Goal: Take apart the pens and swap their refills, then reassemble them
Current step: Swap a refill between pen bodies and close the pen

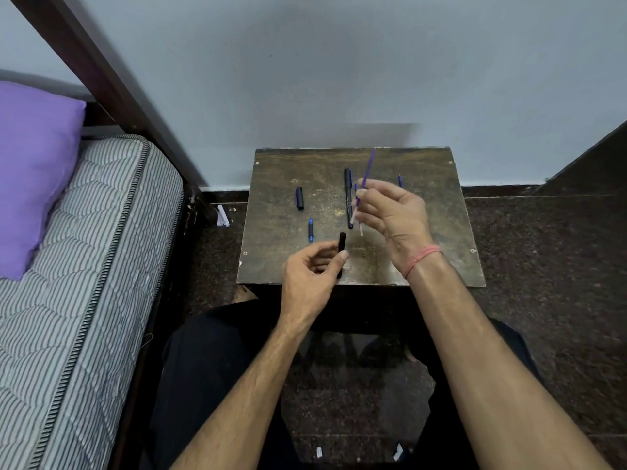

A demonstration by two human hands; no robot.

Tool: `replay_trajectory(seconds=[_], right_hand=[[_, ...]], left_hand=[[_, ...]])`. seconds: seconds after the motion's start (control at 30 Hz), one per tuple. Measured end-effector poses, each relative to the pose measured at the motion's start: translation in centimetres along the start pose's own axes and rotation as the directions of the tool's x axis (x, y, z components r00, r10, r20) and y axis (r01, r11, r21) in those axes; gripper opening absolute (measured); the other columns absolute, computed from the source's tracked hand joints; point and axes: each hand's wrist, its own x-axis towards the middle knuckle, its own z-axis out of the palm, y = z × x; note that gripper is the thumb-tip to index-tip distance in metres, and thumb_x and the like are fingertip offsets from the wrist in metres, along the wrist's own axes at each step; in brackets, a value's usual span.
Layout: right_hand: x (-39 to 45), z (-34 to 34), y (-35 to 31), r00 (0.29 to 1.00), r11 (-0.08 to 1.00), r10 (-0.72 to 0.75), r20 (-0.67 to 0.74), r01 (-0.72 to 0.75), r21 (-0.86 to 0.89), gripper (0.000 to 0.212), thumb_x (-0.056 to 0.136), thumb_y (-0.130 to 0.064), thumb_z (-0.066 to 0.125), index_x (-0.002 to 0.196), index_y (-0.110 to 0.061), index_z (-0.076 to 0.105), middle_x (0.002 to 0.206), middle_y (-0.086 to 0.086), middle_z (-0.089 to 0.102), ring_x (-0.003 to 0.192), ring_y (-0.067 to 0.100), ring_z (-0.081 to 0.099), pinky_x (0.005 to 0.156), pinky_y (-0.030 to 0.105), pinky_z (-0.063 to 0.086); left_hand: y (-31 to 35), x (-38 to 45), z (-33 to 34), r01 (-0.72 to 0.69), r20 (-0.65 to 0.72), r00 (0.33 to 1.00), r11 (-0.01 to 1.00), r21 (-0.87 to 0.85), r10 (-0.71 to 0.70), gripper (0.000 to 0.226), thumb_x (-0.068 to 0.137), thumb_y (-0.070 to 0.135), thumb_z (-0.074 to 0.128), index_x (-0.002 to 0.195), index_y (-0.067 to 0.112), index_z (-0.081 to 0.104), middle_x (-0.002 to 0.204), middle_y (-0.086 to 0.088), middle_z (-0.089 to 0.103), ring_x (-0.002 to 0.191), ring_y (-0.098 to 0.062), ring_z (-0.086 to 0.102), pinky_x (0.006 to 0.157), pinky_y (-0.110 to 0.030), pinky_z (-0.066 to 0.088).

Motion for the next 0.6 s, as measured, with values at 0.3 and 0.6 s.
replay_trajectory(seconds=[0.3,0.6], right_hand=[[0.0,0.7,2.2,0.989,0.947,-0.11,0.1,0.134,-0.291,0.01,0.093,0.0,0.084,0.101,-0.007,0.085,0.097,0.022,0.084,0.089,0.026,0.082,0.087,0.04,0.069],[0.1,0.1,2.1,0.991,0.979,-0.13,0.037,0.134,-0.152,0.013,0.097,0.003,0.079,0.11,0.003,0.081,0.094,0.016,0.079,0.085,0.023,0.078,0.077,0.032,0.069]], left_hand=[[-0.1,-0.1,0.1,-0.019,-0.005,1.0,0.999,-0.041,0.019,0.022,0.098,0.022,0.087,0.119,0.024,0.083,0.103,0.005,0.086,0.097,-0.015,0.082,0.086,-0.035,0.068],[-0.4,0.1,0.2,-0.017,-0.015,1.0,1.0,-0.015,0.017,0.025,0.097,0.022,0.088,0.121,0.018,0.084,0.102,0.003,0.086,0.097,-0.021,0.082,0.087,-0.038,0.068]])
